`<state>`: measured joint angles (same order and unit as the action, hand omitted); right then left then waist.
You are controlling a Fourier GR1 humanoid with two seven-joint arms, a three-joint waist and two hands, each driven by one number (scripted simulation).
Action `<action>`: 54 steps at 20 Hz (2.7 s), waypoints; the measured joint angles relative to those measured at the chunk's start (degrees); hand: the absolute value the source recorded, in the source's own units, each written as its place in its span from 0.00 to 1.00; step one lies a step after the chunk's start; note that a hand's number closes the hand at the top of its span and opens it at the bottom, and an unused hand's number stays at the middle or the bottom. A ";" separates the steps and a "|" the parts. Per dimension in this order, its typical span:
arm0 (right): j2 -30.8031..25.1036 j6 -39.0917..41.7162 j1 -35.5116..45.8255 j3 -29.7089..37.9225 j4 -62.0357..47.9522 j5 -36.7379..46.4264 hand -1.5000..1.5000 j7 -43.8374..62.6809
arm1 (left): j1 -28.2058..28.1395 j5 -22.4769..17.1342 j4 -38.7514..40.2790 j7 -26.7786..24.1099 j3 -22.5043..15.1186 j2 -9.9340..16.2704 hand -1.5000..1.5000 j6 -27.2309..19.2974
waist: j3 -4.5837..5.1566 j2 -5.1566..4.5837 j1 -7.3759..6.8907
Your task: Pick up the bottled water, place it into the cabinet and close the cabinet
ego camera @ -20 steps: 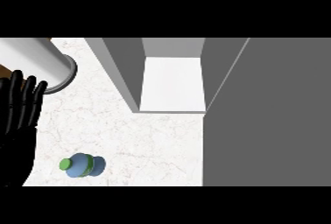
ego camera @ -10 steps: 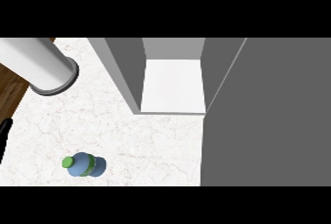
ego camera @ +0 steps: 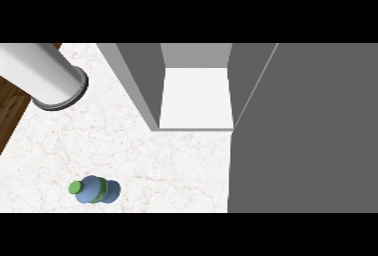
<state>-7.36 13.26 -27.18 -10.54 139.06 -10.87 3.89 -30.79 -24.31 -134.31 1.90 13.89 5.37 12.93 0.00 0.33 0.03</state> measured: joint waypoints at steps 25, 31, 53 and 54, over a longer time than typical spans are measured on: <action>-2.54 2.06 -17.59 -7.65 4.22 5.67 0.00 -11.06 | 11.41 9.35 41.02 -12.74 2.12 -1.37 0.00 7.59 | 0.11 -0.17 1.38; -3.34 2.51 -22.04 -9.37 4.28 6.76 0.00 -14.92 | 17.58 13.03 56.06 -20.73 2.61 -0.37 0.00 9.15 | 0.12 -0.17 1.50; -7.16 1.73 -29.05 -12.49 4.20 8.60 0.00 -23.51 | 32.39 26.31 93.92 -53.13 -0.27 1.11 1.00 4.20 | -0.81 0.06 1.25; -7.23 1.63 -29.10 -12.64 4.15 8.65 0.00 -23.66 | 32.57 27.14 93.97 -54.47 -0.44 1.02 1.00 2.45 | -0.83 0.06 1.19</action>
<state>-14.59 14.89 -56.28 -23.19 143.21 -2.21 -19.77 1.78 2.83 -40.34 -52.57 13.45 6.39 15.38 -0.82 0.39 1.22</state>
